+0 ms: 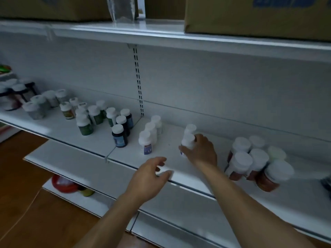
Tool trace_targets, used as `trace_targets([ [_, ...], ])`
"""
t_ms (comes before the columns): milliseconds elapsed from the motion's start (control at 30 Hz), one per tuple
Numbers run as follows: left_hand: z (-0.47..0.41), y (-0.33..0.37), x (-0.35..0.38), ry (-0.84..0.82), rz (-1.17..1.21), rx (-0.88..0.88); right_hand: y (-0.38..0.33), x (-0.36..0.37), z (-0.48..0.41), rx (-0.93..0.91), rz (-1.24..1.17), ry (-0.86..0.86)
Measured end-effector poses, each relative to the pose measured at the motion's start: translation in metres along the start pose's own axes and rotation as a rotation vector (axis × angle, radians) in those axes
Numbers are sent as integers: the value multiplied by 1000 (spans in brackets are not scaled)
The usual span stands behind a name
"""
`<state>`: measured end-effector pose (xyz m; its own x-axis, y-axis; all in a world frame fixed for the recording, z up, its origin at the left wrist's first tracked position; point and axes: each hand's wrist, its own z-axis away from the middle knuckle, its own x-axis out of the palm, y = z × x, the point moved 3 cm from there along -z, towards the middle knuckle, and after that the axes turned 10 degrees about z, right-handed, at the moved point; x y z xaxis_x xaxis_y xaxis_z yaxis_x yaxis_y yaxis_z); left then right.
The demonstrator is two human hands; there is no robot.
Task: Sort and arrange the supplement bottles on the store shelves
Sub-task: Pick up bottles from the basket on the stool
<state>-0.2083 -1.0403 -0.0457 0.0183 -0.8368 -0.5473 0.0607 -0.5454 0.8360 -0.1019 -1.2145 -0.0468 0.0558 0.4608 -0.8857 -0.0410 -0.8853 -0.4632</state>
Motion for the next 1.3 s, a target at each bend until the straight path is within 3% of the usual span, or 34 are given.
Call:
trace_targets([
  [167, -34, -6, 0, -91, 4, 36, 3, 10, -4, 75, -84, 6],
  [400, -69, -19, -15, -248, 178, 105, -30, -2, 47, 113, -392, 136],
  [633, -64, -17, -47, -405, 346, 278, -84, 7, 87, -27, -348, 284],
  [867, -61, -4, -62, -407, 586, 418, -117, -10, 114, -192, -211, 521],
  [1033, -56, 11, -60, -421, 678, 485, -113, -27, 118, -235, -184, 542],
  [1100, -56, 12, -58, -389, 642, 509, -105, -29, 117, -187, -317, 512],
  [1233, -55, 8, -57, -317, 635, 491, -80, -21, 112, 78, -1050, 269],
  [1300, -54, 9, -56, -297, 643, 511, -70, -16, 110, 153, -1180, 165],
])
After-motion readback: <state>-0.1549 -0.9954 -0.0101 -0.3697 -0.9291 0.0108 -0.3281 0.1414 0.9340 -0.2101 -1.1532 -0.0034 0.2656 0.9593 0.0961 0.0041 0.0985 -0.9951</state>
